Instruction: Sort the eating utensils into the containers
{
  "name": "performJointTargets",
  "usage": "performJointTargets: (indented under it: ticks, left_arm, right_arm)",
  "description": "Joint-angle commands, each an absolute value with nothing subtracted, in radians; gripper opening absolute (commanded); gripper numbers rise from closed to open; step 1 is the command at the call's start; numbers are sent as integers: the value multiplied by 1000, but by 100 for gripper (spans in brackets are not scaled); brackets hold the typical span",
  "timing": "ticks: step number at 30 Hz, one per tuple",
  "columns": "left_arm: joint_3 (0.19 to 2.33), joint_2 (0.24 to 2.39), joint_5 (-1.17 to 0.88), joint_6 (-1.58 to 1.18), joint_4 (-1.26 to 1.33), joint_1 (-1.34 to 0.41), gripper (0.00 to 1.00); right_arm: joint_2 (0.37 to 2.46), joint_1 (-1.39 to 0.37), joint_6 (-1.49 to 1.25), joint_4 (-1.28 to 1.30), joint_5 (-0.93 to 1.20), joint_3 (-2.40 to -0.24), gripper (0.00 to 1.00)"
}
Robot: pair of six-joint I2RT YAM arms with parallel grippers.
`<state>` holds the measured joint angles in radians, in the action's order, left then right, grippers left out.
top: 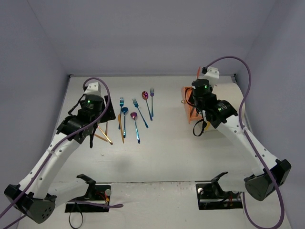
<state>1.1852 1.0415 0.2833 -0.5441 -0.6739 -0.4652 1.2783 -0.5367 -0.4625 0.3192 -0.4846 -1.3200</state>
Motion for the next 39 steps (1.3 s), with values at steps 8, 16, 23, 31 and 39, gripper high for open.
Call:
performJointTargets:
  ticks: [8, 16, 23, 31, 39]
  left_arm:
    - [1183, 1125, 270, -533, -662, -457, 65]
    - [1177, 1163, 251, -545, -663, -457, 65]
    - [1177, 1208, 228, -565, -660, -456, 65]
    - [1187, 1319, 166, -577, -647, -456, 65]
    - [1209, 1512, 41, -591, -578, -432, 56]
  right_arm:
    - [1266, -403, -514, 323, -336, -1195, 0]
    - [1259, -403, -542, 323, -301, -1208, 11]
    - [1218, -403, -519, 325, -322, -1237, 39]
    - [1194, -403, -403, 324, -351, -1331, 43]
    - [1170, -403, -342, 322, -356, -1362, 44]
